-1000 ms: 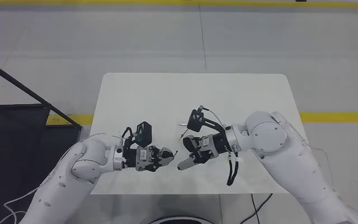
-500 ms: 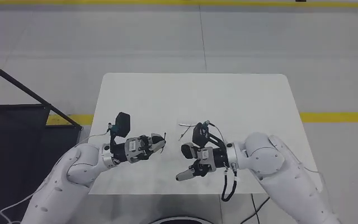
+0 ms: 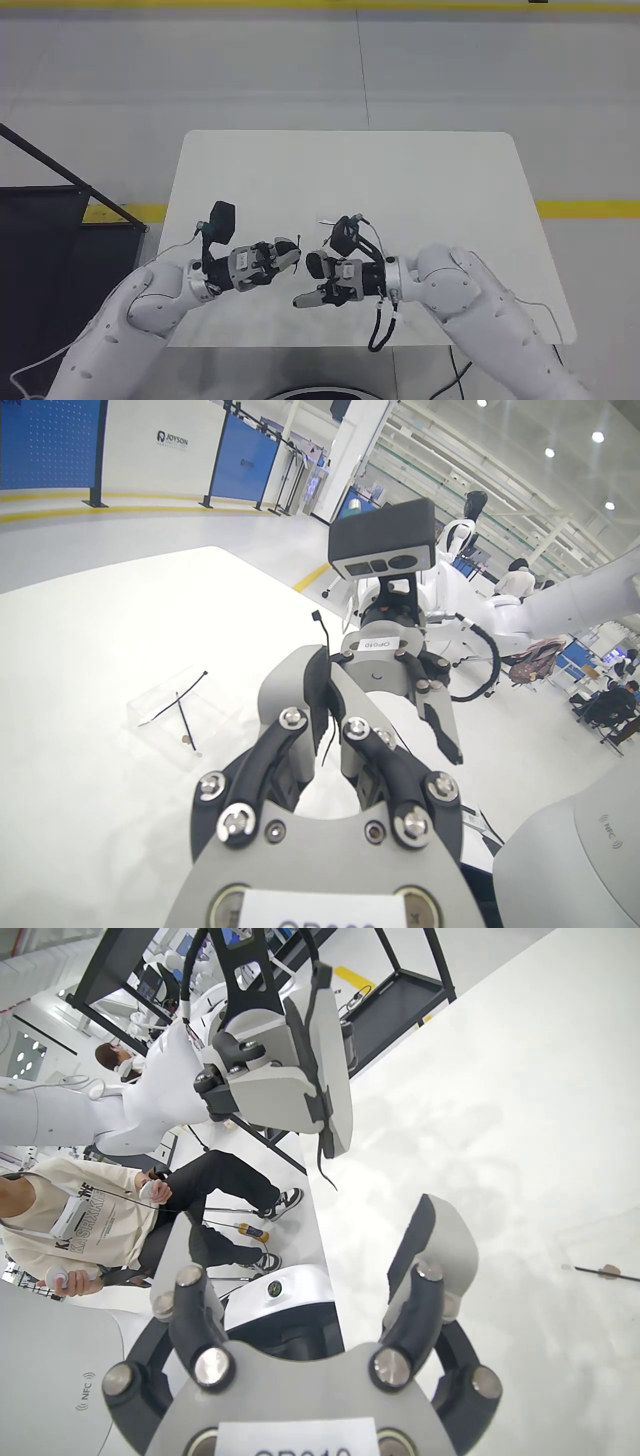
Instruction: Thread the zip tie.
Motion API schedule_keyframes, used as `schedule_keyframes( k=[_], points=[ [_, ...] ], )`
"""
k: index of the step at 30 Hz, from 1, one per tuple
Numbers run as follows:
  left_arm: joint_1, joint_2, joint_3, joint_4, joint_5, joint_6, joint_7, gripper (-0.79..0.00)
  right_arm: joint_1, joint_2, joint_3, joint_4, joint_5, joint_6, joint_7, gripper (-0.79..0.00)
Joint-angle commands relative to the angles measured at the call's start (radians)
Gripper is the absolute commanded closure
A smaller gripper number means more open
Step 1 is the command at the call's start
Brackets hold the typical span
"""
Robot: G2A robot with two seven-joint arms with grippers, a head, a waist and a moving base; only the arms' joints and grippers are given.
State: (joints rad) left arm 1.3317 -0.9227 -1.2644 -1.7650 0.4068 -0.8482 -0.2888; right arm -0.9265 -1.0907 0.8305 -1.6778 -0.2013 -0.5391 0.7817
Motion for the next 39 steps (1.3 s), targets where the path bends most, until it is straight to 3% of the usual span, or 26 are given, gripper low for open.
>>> schedule_keyframes(
  k=[1,12,22,29,39],
  points=[
    [-0.002,-0.003,0.003,0.005,0.003,0.008,0.016,0.0,-0.001,-0.005,-0.007,0.012,-0.019,-0.018,-0.042,-0.631],
    [-0.013,-0.014,0.019,0.017,0.022,0.013,0.044,0.0,-0.026,-0.017,-0.005,0.008,-0.115,0.004,-0.163,-0.348],
    [-0.013,-0.02,0.017,0.019,0.047,0.014,0.057,0.0,-0.038,-0.02,0.008,0.003,-0.126,0.01,-0.167,-0.197],
    [-0.01,-0.023,0.014,0.018,0.055,0.009,0.058,0.0,-0.041,-0.022,0.016,0.002,-0.125,0.01,-0.159,0.0],
    [-0.005,-0.028,0.008,0.018,0.058,0.01,0.064,0.0,-0.044,-0.026,0.025,0.01,-0.107,0.017,-0.146,0.0]
  ],
)
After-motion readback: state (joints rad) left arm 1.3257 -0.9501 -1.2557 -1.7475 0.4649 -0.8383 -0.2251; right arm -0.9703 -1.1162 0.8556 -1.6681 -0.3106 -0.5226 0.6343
